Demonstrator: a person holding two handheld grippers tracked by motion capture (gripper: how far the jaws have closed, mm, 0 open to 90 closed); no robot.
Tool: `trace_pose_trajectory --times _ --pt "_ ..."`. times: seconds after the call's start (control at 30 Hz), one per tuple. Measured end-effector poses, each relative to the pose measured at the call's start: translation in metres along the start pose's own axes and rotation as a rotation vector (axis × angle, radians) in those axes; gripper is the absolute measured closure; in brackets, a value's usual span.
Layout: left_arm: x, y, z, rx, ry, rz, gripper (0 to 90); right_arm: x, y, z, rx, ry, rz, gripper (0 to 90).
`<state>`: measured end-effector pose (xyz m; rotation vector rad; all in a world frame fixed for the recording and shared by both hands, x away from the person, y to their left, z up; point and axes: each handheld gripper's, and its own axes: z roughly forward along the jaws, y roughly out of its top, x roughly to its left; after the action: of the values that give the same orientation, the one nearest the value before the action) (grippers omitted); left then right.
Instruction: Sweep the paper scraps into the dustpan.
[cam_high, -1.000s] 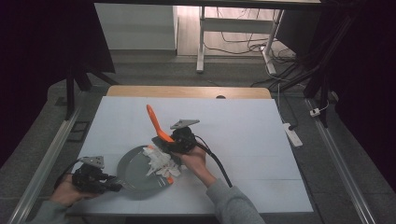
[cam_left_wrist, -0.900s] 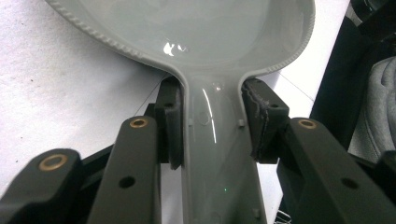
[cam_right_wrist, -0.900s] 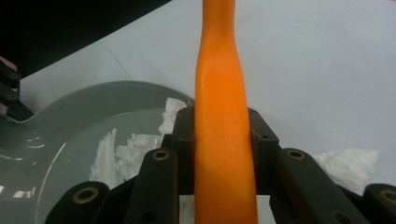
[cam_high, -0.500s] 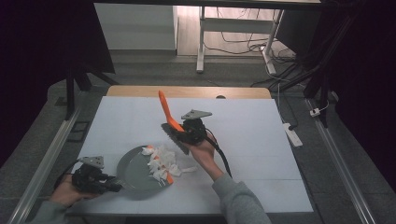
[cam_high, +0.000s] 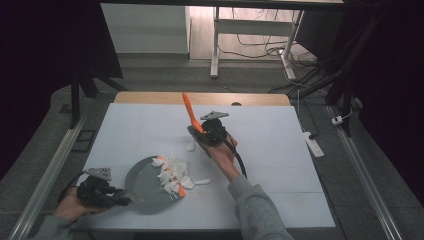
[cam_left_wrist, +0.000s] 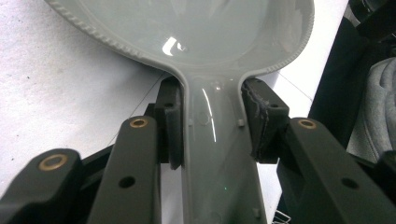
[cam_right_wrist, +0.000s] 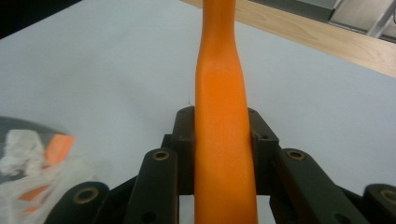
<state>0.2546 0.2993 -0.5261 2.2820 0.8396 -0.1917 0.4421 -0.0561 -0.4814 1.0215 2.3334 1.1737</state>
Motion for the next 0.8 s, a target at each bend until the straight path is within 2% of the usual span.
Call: trace_pose_trajectory --times 0.17,0.33,0.67,0.77,0.8 --pt "0.0 0.0 0.0 0.003 -0.002 -0.001 61.3 -0.01 0.004 0.003 0.017 -0.037 0.003 70.1" --pt "0.0 0.0 0.0 0.003 -0.002 -0.002 61.3 -0.012 0.004 0.014 0.054 -0.039 -0.005 70.1" --pt "0.0 0.0 0.0 0.002 -0.003 -0.002 61.3 0.007 0.006 0.026 0.098 0.011 -0.06 70.2" --pt "0.0 -0.001 0.0 0.003 -0.004 -0.003 61.3 0.016 0.006 0.028 0.112 0.03 -0.076 70.1" --pt "0.0 -0.001 0.0 0.003 -0.003 -0.003 61.3 0.023 0.005 0.027 0.118 0.043 -0.092 70.1"
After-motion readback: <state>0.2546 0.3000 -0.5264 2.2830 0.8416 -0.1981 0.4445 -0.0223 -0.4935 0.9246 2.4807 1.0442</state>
